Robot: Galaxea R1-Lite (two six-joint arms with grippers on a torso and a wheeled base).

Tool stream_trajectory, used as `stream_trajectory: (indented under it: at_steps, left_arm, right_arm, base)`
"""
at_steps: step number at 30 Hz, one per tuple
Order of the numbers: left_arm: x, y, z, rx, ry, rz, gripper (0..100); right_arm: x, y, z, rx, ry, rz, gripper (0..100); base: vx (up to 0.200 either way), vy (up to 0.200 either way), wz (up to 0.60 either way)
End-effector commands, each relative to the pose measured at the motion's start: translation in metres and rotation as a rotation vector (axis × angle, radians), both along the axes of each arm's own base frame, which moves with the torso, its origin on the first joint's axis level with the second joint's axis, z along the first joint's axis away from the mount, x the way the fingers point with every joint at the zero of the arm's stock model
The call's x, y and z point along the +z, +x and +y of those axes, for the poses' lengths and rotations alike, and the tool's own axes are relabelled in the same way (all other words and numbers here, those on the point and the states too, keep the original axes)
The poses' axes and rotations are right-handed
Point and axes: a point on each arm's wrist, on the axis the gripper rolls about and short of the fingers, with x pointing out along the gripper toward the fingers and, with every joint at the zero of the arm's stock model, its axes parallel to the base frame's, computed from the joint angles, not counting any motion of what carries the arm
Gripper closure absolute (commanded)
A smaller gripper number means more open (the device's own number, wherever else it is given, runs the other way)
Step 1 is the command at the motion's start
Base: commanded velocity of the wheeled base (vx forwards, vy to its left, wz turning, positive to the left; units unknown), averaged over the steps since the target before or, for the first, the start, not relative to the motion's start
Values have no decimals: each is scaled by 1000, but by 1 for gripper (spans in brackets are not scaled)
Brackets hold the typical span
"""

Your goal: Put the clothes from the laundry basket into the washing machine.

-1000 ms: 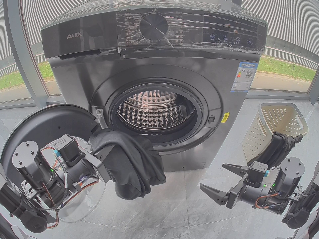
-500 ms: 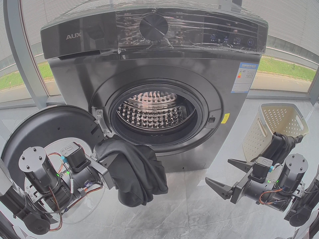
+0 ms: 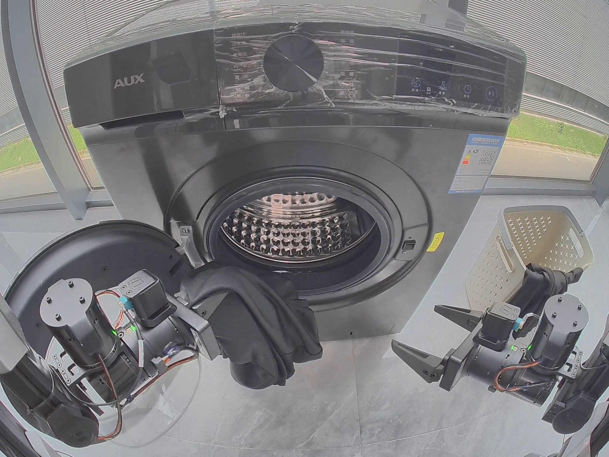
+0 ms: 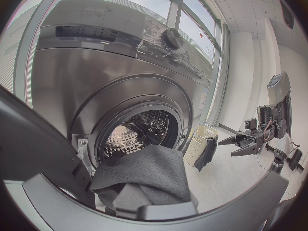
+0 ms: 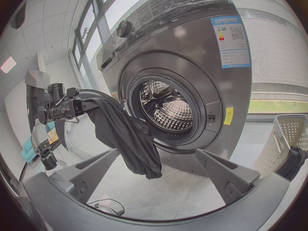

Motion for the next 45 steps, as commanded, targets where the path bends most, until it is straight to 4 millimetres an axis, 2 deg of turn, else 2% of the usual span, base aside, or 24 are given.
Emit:
stream_trajectory:
  at_steps: [1, 8, 11, 36, 39, 43, 45]
  left_arm:
    - [0, 0, -1, -3, -1, -2, 100]
    - [-3, 1, -2, -4, 4, 9, 100]
    - [-3, 1, -3, -4, 5, 11, 100]
    - [-11, -3, -12, -43, 25, 38, 100]
    - [-15, -3, -18, -63, 36, 49, 100]
    - [-36, -1, -41, -108, 79, 115, 100]
    - [-44, 1, -45, -115, 92, 138, 100]
  right_arm:
    - [0, 0, 0, 0, 2, -1, 0]
    - [0, 0, 1, 2, 1, 0, 0]
    - [0, 0, 1, 2, 1, 0, 0]
    - [-1, -2, 2, 13, -1, 2, 0]
    - [0, -3, 3, 17, 2, -1, 0]
    - [2, -6, 8, 33, 7, -9, 0]
    - [1, -8, 8, 39, 5, -5, 0]
  base:
    - [0, 0, 0]
    - [0, 0, 0]
    - [200, 0, 0]
    - [0, 0, 0]
    - [0, 0, 0]
    - [0, 0, 0]
    - [0, 0, 0]
